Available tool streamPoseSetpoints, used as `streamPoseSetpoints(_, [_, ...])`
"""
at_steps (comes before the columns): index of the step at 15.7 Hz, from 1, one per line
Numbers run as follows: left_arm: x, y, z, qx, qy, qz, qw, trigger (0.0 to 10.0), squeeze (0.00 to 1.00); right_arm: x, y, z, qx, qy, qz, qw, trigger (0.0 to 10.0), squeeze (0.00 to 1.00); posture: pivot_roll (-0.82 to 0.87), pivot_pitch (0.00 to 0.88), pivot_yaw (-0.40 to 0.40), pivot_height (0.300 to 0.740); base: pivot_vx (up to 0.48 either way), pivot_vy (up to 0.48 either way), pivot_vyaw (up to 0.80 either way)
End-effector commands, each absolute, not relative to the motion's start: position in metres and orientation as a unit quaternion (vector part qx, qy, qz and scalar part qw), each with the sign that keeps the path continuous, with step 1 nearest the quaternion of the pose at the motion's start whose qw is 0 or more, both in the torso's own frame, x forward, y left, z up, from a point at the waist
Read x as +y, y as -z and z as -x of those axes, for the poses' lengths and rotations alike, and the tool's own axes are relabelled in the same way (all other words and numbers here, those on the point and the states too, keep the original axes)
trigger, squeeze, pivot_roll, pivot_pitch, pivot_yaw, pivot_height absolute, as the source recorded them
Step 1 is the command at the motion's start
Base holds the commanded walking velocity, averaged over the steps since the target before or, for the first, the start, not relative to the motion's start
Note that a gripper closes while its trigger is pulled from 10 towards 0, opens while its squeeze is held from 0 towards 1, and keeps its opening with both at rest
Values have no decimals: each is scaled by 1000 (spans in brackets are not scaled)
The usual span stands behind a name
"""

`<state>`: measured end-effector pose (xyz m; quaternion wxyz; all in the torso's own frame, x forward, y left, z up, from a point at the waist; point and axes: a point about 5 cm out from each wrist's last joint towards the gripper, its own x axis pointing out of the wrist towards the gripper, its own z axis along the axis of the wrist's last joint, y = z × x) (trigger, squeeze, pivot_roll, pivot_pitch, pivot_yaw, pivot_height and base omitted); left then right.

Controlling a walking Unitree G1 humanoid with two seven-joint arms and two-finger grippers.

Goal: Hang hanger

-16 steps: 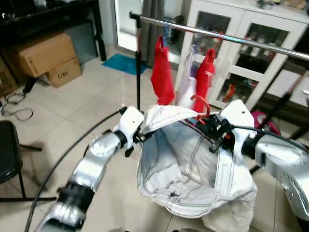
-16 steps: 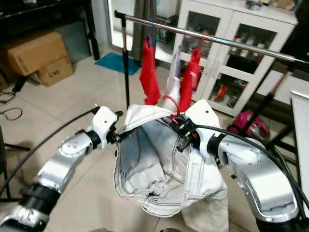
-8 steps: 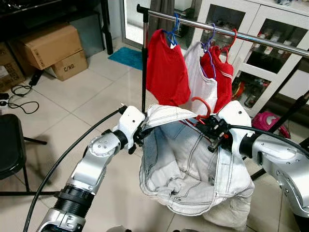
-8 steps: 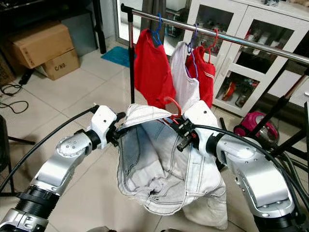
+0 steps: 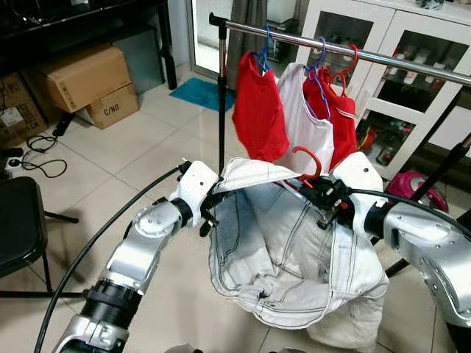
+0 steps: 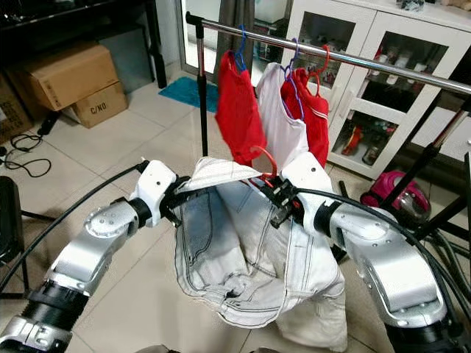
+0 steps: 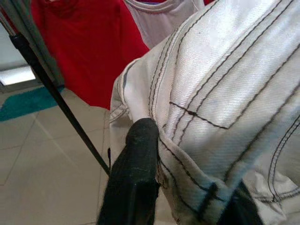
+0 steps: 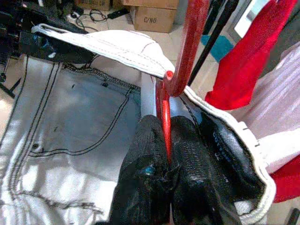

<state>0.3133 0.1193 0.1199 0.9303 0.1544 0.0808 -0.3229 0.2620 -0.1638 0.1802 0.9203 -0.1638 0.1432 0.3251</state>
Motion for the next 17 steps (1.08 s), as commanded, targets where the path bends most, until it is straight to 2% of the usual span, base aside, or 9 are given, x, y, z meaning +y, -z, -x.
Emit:
streamPoseSetpoints(1, [126,-131,-320,70,305,-159,936,0,0,-164,-191,-266,113,-315,182,925,0,0,-100,0,10,740,0,0,0])
streamPoseSetpoints(4, [129,-137,-323,67,299,-155,939,0,0,-165,-191,-267,113,-320,195,920,0,0,-96,0,6,740,0,0,0])
streamPoseSetpoints(6, [133,-150,-328,56,295,-145,943,0,0,-164,-187,-266,116,-336,238,904,0,0,-93,0,0,740,0,0,0])
streamPoseSetpoints(9, [131,-189,-329,22,359,-101,927,0,0,-160,-179,-264,123,-355,276,884,0,0,-89,0,-4,740,0,0,0])
streamPoseSetpoints(11, [138,-208,-332,9,385,-75,920,0,0,-155,-171,-259,129,-392,300,860,0,0,-88,0,-2,740,0,0,0])
streamPoseSetpoints(13, [151,-219,-342,-1,353,-61,934,0,0,-153,-169,-253,127,-425,313,840,0,0,-91,0,3,740,0,0,0])
streamPoseSetpoints(14, [158,-235,-347,-24,346,-31,937,0,0,-152,-167,-246,130,-452,325,821,0,0,-94,0,5,740,0,0,0])
streamPoseSetpoints(15, [161,-246,-347,-39,355,-9,934,0,0,-153,-164,-243,139,-465,328,811,0,0,-97,0,8,740,0,0,0])
streamPoseSetpoints(17, [165,-248,-349,-36,349,-18,936,0,0,-158,-163,-244,145,-454,331,815,0,0,-94,0,7,740,0,0,0])
